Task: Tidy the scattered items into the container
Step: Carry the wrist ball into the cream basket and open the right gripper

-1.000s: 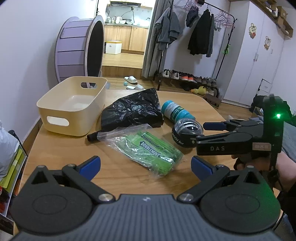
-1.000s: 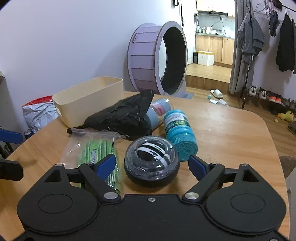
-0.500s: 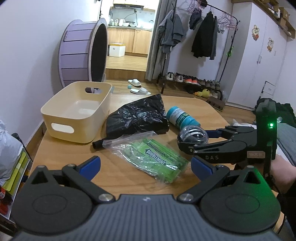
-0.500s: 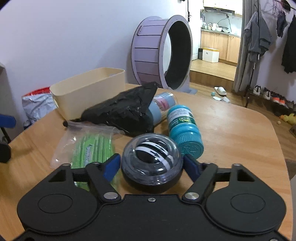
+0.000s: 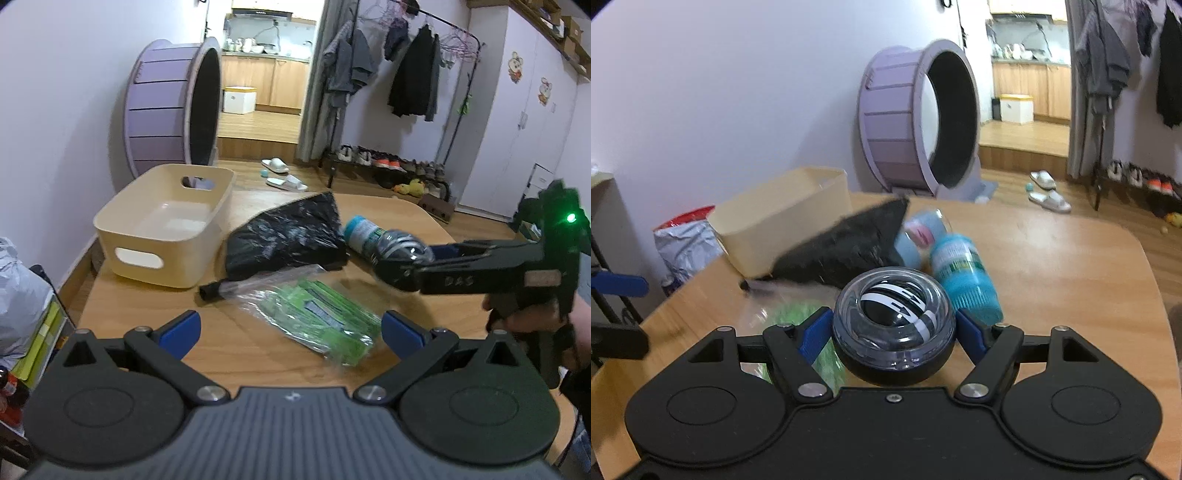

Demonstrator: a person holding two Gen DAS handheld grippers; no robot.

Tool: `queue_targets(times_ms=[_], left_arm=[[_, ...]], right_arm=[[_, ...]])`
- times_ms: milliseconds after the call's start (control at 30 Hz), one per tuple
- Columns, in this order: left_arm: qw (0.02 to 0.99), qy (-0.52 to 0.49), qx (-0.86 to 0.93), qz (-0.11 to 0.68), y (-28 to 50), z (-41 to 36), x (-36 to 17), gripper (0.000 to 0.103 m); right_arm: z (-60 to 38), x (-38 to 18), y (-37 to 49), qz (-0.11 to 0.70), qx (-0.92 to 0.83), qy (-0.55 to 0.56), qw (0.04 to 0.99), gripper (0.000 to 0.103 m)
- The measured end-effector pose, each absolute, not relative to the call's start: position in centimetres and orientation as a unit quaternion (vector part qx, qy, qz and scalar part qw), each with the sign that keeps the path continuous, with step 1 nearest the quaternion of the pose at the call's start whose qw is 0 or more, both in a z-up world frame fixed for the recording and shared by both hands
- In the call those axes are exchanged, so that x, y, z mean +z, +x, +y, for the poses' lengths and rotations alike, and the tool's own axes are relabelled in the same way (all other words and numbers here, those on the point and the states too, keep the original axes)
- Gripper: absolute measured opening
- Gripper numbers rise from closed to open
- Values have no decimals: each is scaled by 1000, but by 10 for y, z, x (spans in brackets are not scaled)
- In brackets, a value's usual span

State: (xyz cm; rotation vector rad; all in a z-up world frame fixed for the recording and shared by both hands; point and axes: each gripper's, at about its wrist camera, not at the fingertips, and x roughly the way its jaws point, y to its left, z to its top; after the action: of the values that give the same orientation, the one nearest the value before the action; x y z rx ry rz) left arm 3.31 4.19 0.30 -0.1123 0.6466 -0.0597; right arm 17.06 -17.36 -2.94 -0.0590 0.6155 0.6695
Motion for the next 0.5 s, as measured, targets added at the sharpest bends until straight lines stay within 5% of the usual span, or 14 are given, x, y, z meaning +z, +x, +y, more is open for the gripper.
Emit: queue_targets(times_ms=[500], left_arm=[[954, -68, 60, 285, 49, 117, 44, 103]], right_arm=[[-76, 25, 223, 270, 394, -42, 877, 70]])
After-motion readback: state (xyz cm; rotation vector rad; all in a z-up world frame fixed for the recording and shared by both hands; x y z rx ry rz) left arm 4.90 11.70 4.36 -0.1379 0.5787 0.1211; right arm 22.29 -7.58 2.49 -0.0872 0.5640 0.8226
